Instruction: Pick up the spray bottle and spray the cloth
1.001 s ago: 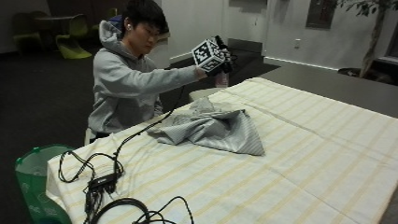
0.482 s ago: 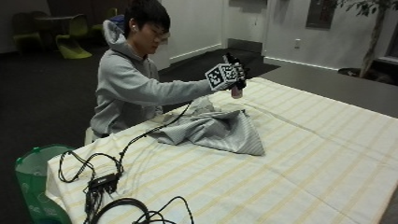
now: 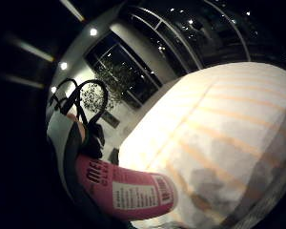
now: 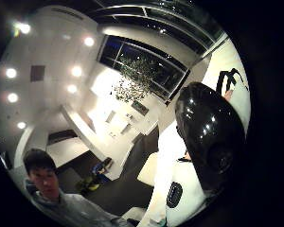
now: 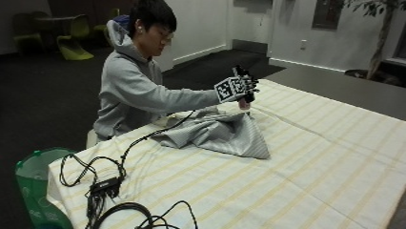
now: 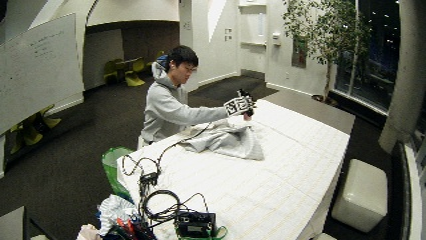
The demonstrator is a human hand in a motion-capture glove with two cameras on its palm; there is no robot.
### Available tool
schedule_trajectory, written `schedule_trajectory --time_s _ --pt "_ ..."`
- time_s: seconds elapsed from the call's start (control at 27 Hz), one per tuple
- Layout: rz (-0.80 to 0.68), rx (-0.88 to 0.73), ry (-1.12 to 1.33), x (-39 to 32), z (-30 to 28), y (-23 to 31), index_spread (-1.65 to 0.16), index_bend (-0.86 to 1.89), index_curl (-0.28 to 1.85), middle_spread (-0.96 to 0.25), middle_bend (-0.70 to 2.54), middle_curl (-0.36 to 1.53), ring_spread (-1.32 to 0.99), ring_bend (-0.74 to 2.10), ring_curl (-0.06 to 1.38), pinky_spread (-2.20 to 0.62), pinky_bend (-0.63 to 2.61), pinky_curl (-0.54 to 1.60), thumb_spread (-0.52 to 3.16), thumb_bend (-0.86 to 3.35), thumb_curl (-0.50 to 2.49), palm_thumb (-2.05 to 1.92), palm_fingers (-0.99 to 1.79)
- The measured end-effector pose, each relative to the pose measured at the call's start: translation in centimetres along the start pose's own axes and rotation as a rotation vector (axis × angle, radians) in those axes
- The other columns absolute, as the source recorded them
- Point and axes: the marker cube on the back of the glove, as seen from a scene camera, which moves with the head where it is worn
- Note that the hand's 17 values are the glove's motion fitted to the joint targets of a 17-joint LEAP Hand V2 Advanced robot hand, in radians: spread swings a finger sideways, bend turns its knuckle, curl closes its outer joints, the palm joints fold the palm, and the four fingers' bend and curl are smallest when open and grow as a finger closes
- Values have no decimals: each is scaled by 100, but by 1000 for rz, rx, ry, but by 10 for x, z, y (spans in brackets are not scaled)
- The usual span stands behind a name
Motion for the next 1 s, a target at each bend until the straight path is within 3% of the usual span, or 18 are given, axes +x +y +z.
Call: schedule_trajectory --time_s 0.7,0.93,1.0 --pt "54 -72 5 50 36 16 -12 44 57 -3 57 50 -8 67 46 -18 42 44 28 -3 80 93 135" --pt "103 -298 -11 45 28 42 -14 41 57 -3 58 50 -9 62 45 -19 44 44 30 -2 81 95 131" --pt "114 -301 19 47 35 42 -15 40 57 -4 56 49 -9 62 45 -20 43 44 31 -2 81 96 126"
